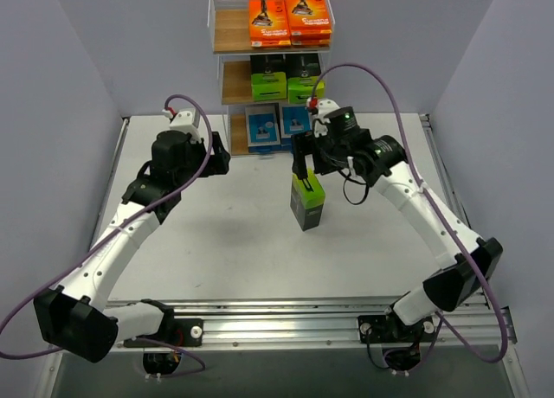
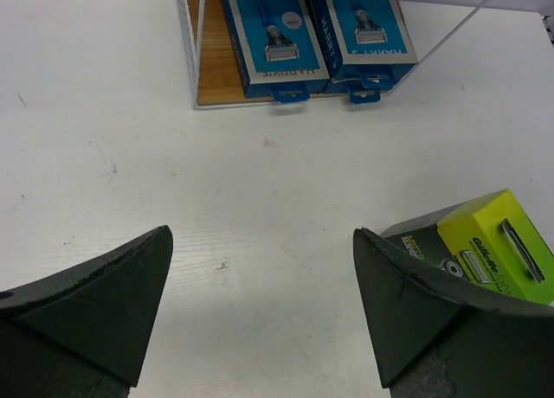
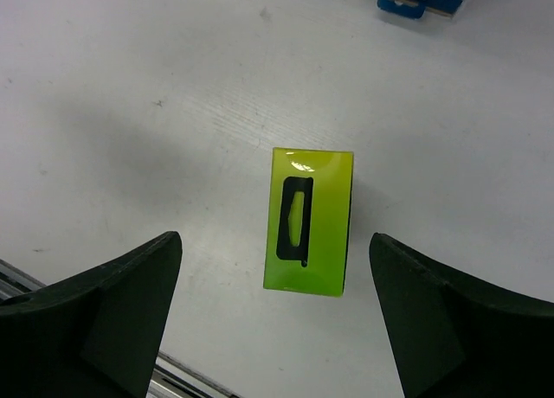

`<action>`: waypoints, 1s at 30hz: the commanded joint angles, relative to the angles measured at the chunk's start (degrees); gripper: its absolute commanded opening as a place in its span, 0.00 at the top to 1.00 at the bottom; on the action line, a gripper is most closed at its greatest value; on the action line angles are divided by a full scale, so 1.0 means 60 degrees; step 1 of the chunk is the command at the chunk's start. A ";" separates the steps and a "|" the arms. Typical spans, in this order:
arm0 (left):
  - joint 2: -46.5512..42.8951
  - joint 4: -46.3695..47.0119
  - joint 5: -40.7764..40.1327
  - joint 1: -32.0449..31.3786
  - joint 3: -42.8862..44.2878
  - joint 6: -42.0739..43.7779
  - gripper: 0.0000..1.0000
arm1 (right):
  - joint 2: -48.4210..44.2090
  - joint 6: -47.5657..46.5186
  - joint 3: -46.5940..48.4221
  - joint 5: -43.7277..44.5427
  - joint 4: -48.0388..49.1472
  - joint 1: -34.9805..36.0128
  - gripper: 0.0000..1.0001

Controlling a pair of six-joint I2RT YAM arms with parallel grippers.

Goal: Place and organize the shaving razors onto the shelf
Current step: Grab a shaving razor with the right arm

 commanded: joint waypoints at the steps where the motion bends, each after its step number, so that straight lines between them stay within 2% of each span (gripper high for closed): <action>1: -0.0587 0.0147 -0.0383 0.0063 0.0219 0.0321 0.06 | 0.0800 -0.0531 0.0627 0.1484 -0.1410 0.0545 0.15; 6: -0.0763 0.0132 -0.0734 0.0019 0.0175 0.0526 0.06 | 0.1622 -0.0619 0.0936 0.2451 -0.1835 0.0781 0.14; 12: -0.0675 -0.0073 -0.0794 0.0019 0.0307 0.0512 0.06 | 0.2105 -0.0780 0.1010 0.2658 -0.1836 0.0781 0.13; 22: -0.0705 -0.0102 -0.0589 0.0033 0.0365 0.0497 0.06 | 0.2443 -0.0883 0.0220 0.1459 -0.1089 0.0518 0.17; 30: -0.0749 -0.0103 -0.0589 0.0033 0.0365 0.0512 0.06 | 0.2457 -0.0868 -0.0103 0.0637 -0.0840 0.0253 0.30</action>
